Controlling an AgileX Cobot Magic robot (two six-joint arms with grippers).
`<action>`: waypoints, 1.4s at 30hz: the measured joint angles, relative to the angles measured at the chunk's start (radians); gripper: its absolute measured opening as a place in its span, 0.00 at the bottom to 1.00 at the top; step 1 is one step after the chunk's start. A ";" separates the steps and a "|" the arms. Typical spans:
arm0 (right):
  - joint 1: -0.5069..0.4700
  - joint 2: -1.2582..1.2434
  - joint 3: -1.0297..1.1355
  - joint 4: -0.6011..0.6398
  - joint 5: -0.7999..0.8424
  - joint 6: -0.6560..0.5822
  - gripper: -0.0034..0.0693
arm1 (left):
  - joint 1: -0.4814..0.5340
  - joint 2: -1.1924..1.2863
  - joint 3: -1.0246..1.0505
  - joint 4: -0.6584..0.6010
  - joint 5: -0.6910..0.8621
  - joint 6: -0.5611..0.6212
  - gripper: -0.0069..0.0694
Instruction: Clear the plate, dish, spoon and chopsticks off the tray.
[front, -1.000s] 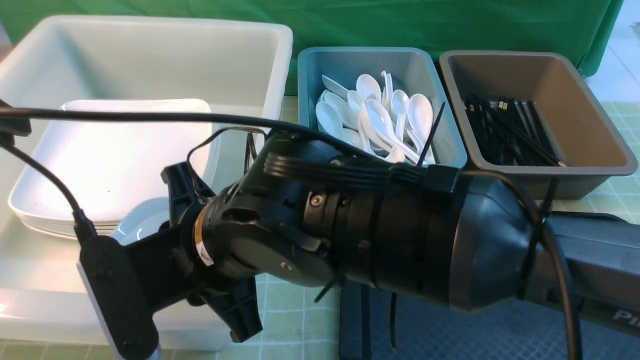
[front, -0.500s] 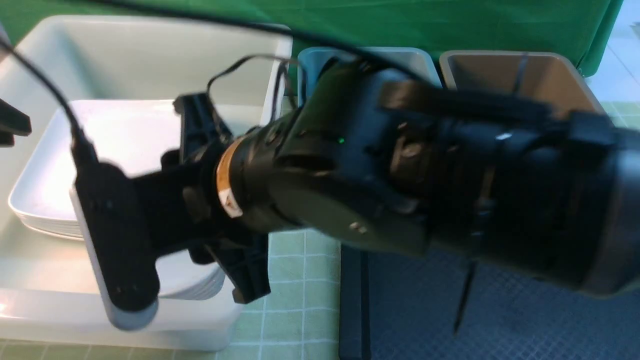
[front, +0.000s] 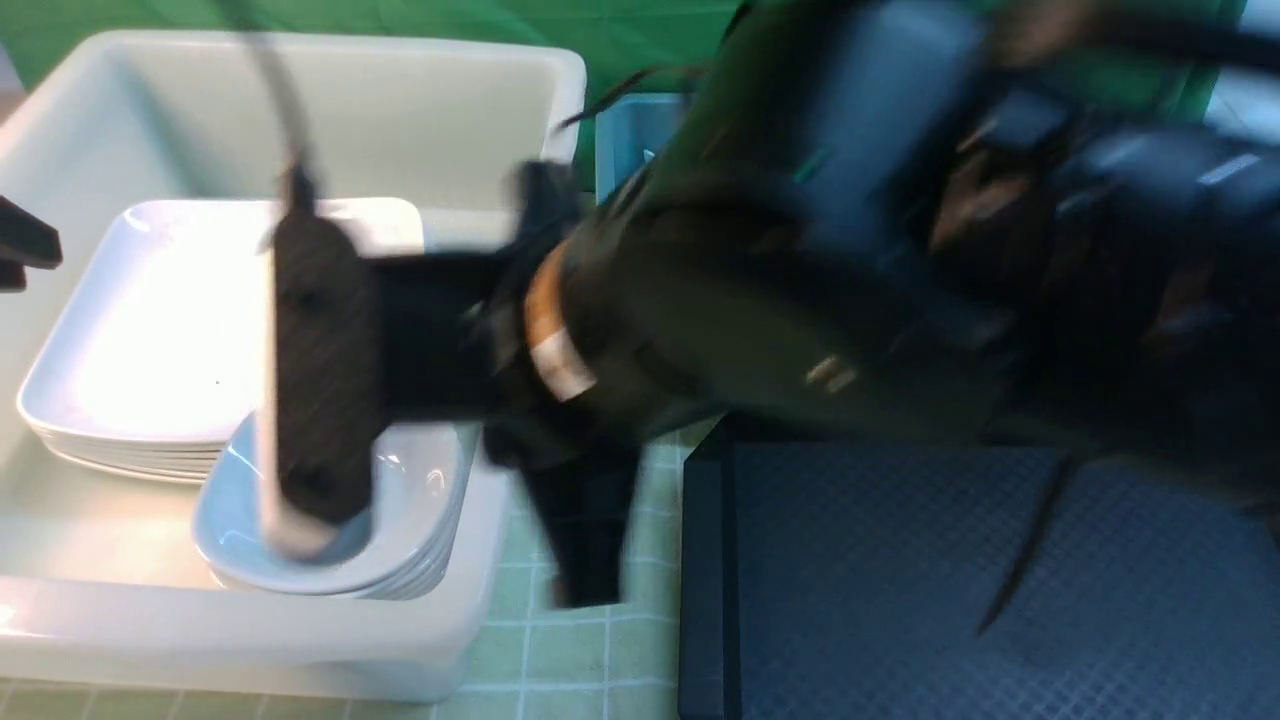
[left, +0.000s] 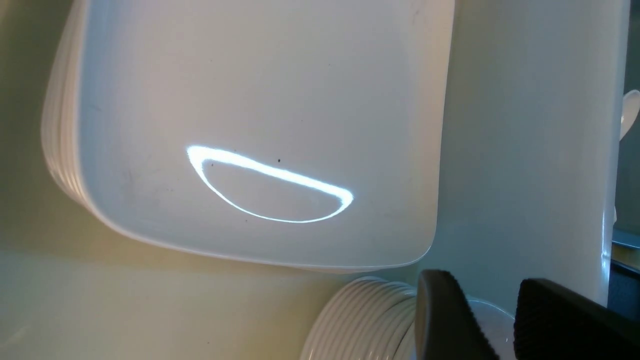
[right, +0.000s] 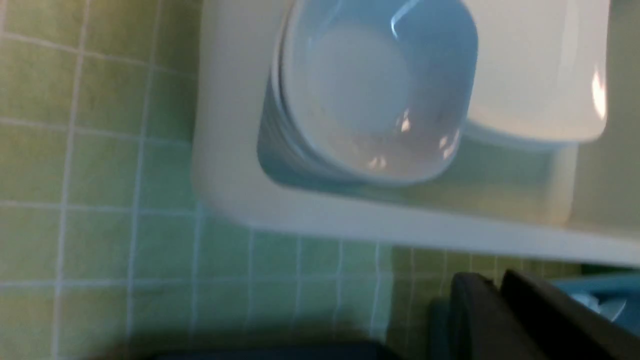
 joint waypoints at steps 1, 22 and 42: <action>0.000 -0.012 -0.009 -0.010 0.036 0.027 0.07 | 0.000 0.000 0.000 -0.001 0.000 0.001 0.35; 0.000 -0.922 0.153 -0.061 0.140 0.506 0.05 | -0.286 0.000 0.000 0.056 -0.041 0.001 0.09; 0.000 -1.118 1.071 -0.061 -0.808 0.690 0.05 | -0.442 0.000 0.000 0.113 -0.101 -0.021 0.07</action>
